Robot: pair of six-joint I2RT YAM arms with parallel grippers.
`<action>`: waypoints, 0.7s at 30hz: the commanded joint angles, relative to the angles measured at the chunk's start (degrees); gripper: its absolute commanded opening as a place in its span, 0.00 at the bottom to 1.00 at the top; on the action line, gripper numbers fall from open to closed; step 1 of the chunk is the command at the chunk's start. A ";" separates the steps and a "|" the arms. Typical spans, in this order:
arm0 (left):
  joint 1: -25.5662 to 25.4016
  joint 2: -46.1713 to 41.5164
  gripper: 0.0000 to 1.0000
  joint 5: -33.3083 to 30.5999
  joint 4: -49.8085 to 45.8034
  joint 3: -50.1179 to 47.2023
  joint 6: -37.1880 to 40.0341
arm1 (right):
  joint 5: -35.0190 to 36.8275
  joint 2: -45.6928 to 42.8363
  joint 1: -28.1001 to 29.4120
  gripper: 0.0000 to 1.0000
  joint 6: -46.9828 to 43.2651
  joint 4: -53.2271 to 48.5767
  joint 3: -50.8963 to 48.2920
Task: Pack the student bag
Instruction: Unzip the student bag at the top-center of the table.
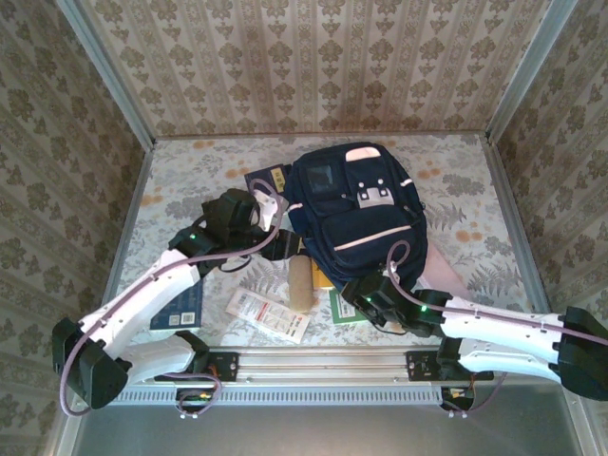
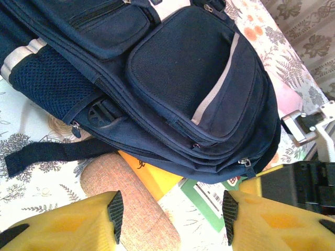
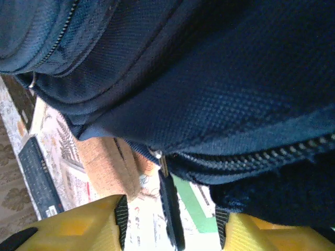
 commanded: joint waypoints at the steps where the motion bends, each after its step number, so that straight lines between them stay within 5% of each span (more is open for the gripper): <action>1: 0.16 -1.63 0.56 -0.13 -0.33 -0.71 -0.12 | 4.12 0.43 0.35 0.45 0.87 3.04 0.04; 21: 0.16 -0.81 0.56 -0.38 -0.31 -0.74 0.09 | 3.30 -3.10 -2.71 0.08 -0.01 -5.32 1.28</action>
